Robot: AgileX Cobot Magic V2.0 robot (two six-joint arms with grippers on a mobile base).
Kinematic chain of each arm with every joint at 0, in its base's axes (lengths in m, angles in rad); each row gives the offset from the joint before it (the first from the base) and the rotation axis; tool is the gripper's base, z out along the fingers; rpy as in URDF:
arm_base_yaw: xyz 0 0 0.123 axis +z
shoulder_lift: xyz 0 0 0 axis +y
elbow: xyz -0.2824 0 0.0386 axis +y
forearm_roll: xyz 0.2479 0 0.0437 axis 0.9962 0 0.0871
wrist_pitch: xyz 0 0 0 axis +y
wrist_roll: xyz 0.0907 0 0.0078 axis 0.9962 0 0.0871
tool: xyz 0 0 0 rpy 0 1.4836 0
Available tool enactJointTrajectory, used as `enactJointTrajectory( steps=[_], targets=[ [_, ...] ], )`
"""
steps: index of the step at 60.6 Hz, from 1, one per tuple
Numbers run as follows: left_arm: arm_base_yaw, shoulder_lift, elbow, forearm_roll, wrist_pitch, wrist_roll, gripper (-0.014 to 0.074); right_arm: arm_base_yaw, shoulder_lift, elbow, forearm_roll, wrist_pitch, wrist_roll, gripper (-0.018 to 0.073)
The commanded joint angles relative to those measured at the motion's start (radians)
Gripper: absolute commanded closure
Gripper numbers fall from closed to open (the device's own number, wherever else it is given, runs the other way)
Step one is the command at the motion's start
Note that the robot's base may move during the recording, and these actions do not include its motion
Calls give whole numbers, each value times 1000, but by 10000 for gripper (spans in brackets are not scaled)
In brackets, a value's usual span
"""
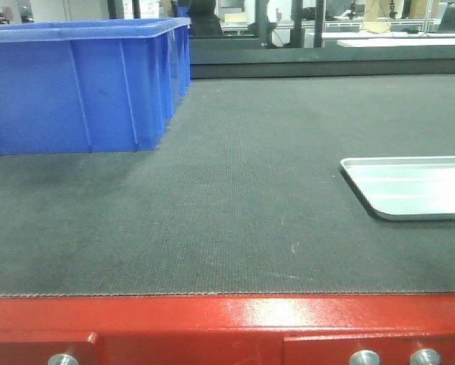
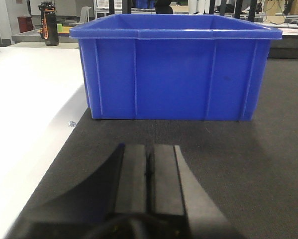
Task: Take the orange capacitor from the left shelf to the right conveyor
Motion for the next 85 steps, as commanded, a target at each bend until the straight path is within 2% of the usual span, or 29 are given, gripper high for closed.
enactJointTrajectory(
  steps=[1, 53, 61, 69, 77, 85],
  targets=[
    [0, -8, 22, -1, -88, 0, 722, -2, 13, -29, -13, -93, -13, 511],
    [0, -8, 22, -1, -88, 0, 722, -3, 13, -29, -15, -96, -13, 511],
    [0, -8, 22, -1, -88, 0, 722, -3, 19, -29, -91, -136, -13, 511],
    [0, -8, 22, -1, -88, 0, 722, -5, 47, -29, -181, -38, -8, 506],
    [0, -8, 22, -1, -88, 0, 722, -5, 78, -29, -248, 49, 51, 506],
    [0, -8, 22, -1, -88, 0, 722, -5, 123, -29, -402, 115, 145, 506]
  ],
)
